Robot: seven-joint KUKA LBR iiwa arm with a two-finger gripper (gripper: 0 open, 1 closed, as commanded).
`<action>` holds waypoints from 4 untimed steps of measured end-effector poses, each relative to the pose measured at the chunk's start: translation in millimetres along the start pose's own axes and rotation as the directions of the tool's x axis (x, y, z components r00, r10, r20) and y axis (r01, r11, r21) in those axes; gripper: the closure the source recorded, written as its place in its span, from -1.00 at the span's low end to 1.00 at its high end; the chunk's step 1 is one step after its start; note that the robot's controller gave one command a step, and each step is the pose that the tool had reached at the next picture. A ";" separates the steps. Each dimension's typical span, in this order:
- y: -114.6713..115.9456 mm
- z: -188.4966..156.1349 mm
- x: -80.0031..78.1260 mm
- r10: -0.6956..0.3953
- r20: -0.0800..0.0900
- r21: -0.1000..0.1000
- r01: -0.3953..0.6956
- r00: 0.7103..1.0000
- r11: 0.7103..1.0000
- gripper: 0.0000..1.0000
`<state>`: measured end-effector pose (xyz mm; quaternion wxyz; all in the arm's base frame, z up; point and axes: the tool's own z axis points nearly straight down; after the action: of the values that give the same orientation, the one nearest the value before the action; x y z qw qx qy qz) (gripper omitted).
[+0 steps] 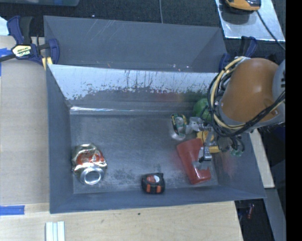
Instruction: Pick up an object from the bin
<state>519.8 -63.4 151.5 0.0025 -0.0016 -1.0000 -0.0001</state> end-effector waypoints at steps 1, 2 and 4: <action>0.2 -4.3 -1.9 -0.003 0.008 0.001 0.003 1.000 1.000 -1.00; -30.2 81.1 32.6 -0.043 0.016 0.004 0.043 0.999 0.999 -1.00; -49.8 47.8 27.7 0.171 0.026 -0.018 -0.170 0.985 0.985 -1.00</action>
Offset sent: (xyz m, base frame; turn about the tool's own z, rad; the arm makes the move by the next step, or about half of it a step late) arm -0.0353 -0.0284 -0.0815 -0.0473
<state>491.7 -113.1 103.8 -0.0111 -0.0872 -0.9961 -0.0078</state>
